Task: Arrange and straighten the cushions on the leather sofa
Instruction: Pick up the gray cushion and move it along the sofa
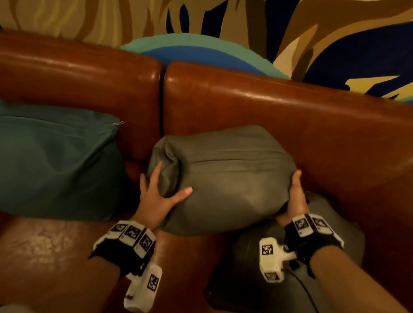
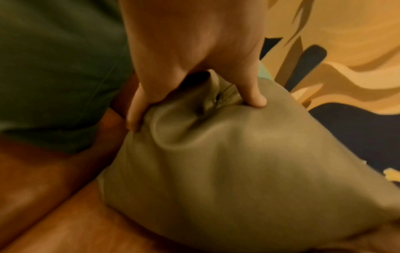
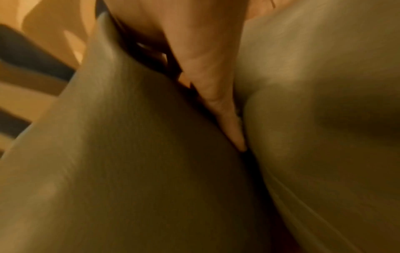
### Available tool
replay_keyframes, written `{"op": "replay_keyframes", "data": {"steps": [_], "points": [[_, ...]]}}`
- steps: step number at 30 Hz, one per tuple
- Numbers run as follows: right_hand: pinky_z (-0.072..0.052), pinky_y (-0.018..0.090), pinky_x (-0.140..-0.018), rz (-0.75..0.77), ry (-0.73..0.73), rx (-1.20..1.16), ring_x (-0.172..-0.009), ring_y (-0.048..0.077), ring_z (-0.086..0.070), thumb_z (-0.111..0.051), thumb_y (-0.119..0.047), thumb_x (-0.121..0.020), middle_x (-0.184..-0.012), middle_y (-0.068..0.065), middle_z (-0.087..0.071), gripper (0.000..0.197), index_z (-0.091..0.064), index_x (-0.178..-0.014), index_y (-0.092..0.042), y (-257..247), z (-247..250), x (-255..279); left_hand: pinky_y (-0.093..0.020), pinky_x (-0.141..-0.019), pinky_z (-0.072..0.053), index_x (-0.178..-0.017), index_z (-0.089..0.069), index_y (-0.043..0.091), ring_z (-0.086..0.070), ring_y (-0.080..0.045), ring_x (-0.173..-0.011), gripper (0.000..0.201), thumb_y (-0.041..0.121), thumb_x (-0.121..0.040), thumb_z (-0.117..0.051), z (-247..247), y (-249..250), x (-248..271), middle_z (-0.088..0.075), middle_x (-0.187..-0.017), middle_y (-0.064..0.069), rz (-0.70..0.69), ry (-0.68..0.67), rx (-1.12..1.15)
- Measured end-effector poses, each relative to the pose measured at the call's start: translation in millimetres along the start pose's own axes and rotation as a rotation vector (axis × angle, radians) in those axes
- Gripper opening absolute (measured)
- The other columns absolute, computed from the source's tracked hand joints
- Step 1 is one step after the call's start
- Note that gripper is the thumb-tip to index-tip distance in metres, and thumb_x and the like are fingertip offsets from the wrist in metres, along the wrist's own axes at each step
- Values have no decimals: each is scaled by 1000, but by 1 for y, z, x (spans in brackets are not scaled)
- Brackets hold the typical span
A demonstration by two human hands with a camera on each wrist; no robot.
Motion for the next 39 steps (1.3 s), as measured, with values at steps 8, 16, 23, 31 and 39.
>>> {"op": "replay_keyframes", "data": {"steps": [8, 16, 23, 31, 39], "points": [[-48, 65, -89, -57, -223, 94, -132, 37, -45, -30, -85, -82, -148, -2, -46, 76, -41, -145, -43, -1, 13, 34, -38, -108, -41, -140, -43, 39, -51, -16, -126, 91, 54, -59, -83, 23, 23, -13, -54, -138, 4, -177, 45, 76], [-49, 44, -89, -13, -86, 249, -111, 32, -59, -46, -42, -101, -125, 6, -58, 53, -40, -148, -18, -14, 11, 9, -39, -98, -48, -149, -29, 28, -59, -17, -117, 121, 51, -46, -89, 25, 13, -23, -50, -144, -3, 33, 0, 693], [-38, 42, -111, -17, -131, 339, -130, 26, -50, -52, -56, -92, -144, 6, -52, 65, -46, -144, -17, 7, -3, -3, -38, -95, -49, -142, -29, 52, -56, -15, -117, 94, 27, -69, -82, 7, -19, -14, -56, -129, 15, 37, -91, 524], [-50, 39, -82, 40, -58, 442, -93, 20, -60, -40, -59, -97, -108, 1, -65, 40, -58, -120, -33, -41, 8, 0, -48, -94, -51, -126, -54, 45, -61, -22, -113, 92, 70, -42, -83, 9, 23, -37, -64, -125, 9, 56, -116, 203], [-46, 45, -94, 66, -39, 539, -109, 42, -57, -40, -33, -103, -126, 28, -58, 30, -61, -113, -13, -24, 20, -26, -54, -86, -53, -140, -35, 49, -55, -25, -115, 92, 38, -64, -86, -4, 14, -39, -52, -135, 10, 162, -98, 318]]}}
Point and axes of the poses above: each hand's wrist, its own x-axis away from the middle knuckle, its own z-axis out of the back of the hand, y = z × x, the point moved 1 cm from there along -x, towards the middle knuckle
